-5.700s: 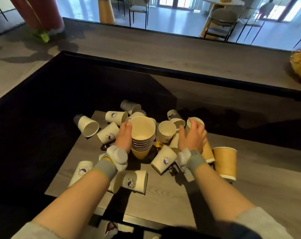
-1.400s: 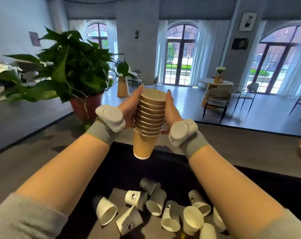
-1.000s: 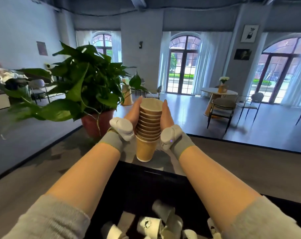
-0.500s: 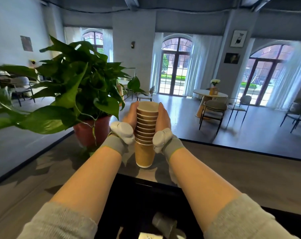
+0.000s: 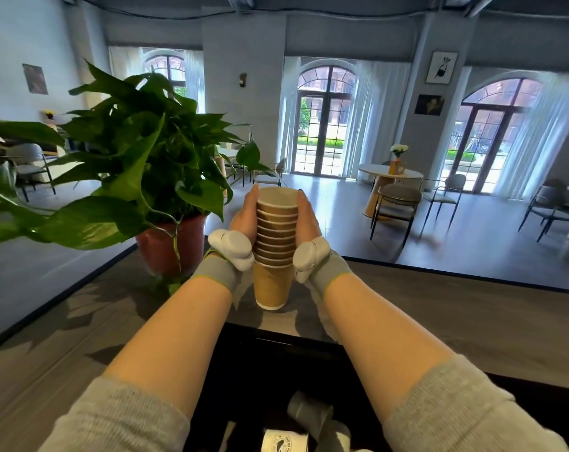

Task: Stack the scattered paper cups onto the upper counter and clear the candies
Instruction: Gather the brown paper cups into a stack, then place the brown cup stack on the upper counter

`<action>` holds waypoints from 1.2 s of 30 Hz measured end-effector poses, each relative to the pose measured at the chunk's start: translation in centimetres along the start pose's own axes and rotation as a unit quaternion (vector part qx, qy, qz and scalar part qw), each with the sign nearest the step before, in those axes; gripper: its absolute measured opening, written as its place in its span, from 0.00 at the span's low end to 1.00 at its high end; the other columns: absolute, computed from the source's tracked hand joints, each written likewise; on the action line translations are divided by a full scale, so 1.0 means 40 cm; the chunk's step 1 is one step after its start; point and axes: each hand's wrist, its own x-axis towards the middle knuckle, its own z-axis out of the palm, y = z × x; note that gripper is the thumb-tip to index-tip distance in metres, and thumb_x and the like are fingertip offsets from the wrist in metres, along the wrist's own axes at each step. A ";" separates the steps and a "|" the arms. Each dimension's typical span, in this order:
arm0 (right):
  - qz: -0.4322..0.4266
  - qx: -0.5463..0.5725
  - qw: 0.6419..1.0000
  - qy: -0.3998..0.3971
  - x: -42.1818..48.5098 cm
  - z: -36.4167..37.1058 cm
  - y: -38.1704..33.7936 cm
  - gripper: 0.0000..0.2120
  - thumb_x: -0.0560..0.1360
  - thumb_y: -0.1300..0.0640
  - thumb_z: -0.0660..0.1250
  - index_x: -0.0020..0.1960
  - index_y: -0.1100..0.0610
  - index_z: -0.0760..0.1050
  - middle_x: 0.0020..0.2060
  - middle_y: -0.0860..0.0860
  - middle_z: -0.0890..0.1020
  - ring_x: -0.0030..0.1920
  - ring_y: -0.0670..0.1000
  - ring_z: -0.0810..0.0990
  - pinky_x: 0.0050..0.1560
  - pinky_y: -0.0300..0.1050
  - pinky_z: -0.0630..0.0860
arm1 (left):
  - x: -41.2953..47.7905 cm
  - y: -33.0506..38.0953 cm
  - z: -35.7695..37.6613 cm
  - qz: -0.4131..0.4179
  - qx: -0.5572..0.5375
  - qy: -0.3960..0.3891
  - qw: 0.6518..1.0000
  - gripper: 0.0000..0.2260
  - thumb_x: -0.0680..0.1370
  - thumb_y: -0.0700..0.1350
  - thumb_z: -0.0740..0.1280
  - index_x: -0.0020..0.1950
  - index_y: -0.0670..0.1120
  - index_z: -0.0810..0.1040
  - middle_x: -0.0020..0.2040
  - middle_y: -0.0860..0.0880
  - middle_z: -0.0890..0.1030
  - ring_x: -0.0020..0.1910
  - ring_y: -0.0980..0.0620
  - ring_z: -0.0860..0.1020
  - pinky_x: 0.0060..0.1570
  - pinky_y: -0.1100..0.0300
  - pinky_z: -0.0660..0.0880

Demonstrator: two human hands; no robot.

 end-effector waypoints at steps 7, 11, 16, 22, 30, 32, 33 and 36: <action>-0.017 -0.014 0.999 0.042 -0.158 0.005 -0.119 0.27 0.79 0.42 0.44 0.74 0.55 0.54 0.72 0.55 0.63 0.70 0.57 0.66 0.66 0.48 0.63 | 0.012 -0.004 -0.008 0.016 -0.087 -0.026 0.996 0.30 0.78 0.64 0.46 0.50 0.42 0.78 0.39 0.50 0.83 0.44 0.48 0.78 0.38 0.62 0.77; -0.002 -0.020 0.996 0.091 -0.191 -0.042 -0.103 0.26 0.80 0.44 0.45 0.69 0.60 0.63 0.69 0.57 0.68 0.68 0.59 0.68 0.70 0.55 0.63 | -0.045 0.000 -0.007 0.028 -0.066 0.059 0.996 0.26 0.81 0.56 0.48 0.72 0.40 0.63 0.70 0.42 0.69 0.70 0.43 0.67 0.67 0.54 0.64; -0.003 -0.035 0.986 0.165 -0.273 -0.104 -0.045 0.21 0.80 0.47 0.50 0.36 0.56 0.73 0.46 0.56 0.81 0.45 0.55 0.79 0.50 0.49 0.74 | -0.099 -0.057 -0.037 -0.012 0.007 0.114 0.993 0.27 0.80 0.58 0.49 0.70 0.40 0.67 0.71 0.42 0.69 0.70 0.42 0.67 0.70 0.48 0.62; 0.049 0.007 0.986 0.160 -0.412 -0.157 0.054 0.25 0.80 0.49 0.53 0.30 0.60 0.72 0.15 0.47 0.73 0.17 0.43 0.70 0.19 0.32 0.66 | -0.259 -0.140 -0.017 -0.064 0.002 0.093 0.994 0.20 0.81 0.54 0.51 0.45 0.41 0.75 0.42 0.45 0.77 0.34 0.53 0.73 0.32 0.60 0.65; 0.127 -0.099 0.980 0.116 -0.658 -0.301 0.323 0.27 0.78 0.46 0.54 0.26 0.55 0.74 0.15 0.48 0.75 0.18 0.44 0.70 0.30 0.39 0.65 | -0.538 -0.388 0.079 -0.186 0.039 0.015 0.982 0.21 0.81 0.53 0.51 0.36 0.44 0.74 0.27 0.52 0.81 0.33 0.55 0.75 0.35 0.62 0.68; 0.136 -0.105 0.979 0.111 -0.712 -0.333 0.362 0.25 0.79 0.47 0.54 0.28 0.56 0.75 0.17 0.49 0.74 0.19 0.44 0.70 0.31 0.40 0.65 | -0.593 -0.450 0.094 -0.205 0.028 0.019 0.978 0.21 0.81 0.52 0.52 0.35 0.44 0.74 0.23 0.52 0.80 0.31 0.54 0.75 0.34 0.62 0.68; 0.145 -0.101 0.978 0.107 -0.739 -0.346 0.380 0.25 0.79 0.47 0.54 0.29 0.57 0.75 0.17 0.48 0.74 0.20 0.44 0.69 0.31 0.41 0.65 | -0.622 -0.474 0.101 -0.212 0.021 0.024 0.977 0.20 0.81 0.52 0.53 0.34 0.43 0.74 0.26 0.51 0.80 0.28 0.54 0.75 0.32 0.62 0.68; 0.170 -0.086 0.976 0.104 -0.813 -0.380 0.418 0.25 0.79 0.47 0.54 0.29 0.58 0.74 0.15 0.48 0.73 0.16 0.43 0.69 0.30 0.42 0.65 | -0.699 -0.532 0.117 -0.225 0.024 0.049 0.973 0.18 0.80 0.51 0.55 0.34 0.45 0.73 0.33 0.47 0.77 0.21 0.57 0.76 0.28 0.65 0.69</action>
